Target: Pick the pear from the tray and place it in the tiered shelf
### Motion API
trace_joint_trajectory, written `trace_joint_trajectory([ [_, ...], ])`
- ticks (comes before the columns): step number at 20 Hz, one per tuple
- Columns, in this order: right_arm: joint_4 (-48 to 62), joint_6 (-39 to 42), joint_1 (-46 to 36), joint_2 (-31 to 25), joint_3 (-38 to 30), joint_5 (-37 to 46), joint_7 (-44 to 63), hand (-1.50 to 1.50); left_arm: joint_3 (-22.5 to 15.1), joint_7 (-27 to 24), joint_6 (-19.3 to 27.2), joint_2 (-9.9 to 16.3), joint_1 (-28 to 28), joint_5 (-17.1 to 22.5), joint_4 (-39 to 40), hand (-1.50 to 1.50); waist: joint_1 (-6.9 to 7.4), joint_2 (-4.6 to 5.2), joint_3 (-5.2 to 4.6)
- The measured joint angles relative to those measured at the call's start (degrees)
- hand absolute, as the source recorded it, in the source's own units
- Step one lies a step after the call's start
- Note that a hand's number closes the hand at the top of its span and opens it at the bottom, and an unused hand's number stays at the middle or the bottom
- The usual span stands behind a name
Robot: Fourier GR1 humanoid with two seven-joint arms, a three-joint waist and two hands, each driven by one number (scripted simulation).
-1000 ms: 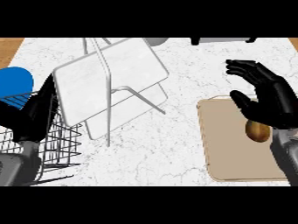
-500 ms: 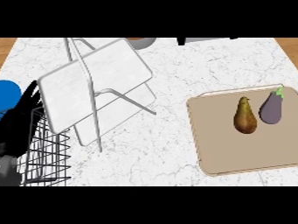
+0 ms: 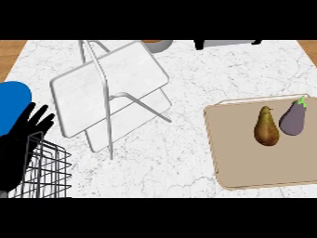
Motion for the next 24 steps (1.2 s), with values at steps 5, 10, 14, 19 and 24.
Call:
trace_joint_trajectory([
  [5, -6.0, 2.1, 1.0, -3.4, 2.6, 1.1, 8.0, -1.5, -3.7, 1.6, -1.8, 4.0, 3.0, 1.0, -5.2, 0.0, 1.11, 0.52, -0.51],
  [10, -10.6, 1.2, -0.4, -6.4, 4.4, 3.5, 20.3, -1.5, -4.9, 2.3, -0.9, 5.5, 5.4, 1.6, -8.7, 0.0, 2.37, 0.98, -0.89],
  [14, -12.2, -0.5, -2.7, -8.1, 6.1, 6.6, 29.6, -1.5, -6.1, 2.0, -1.0, 6.8, 6.2, 1.8, -10.2, 0.0, 3.24, 1.41, -1.1],
  [19, -13.3, -1.3, -6.0, -9.1, 9.9, 11.0, 40.4, -1.5, -5.2, 2.2, 0.9, 5.8, 8.9, 2.0, -12.4, 0.0, 4.21, 1.5, -0.91],
  [24, -12.6, 0.2, -10.2, -8.6, 14.6, 13.8, 48.6, -1.5, -7.4, 2.4, -0.1, 8.6, 11.0, 2.5, -14.5, 0.0, 4.81, 1.74, -0.86],
])
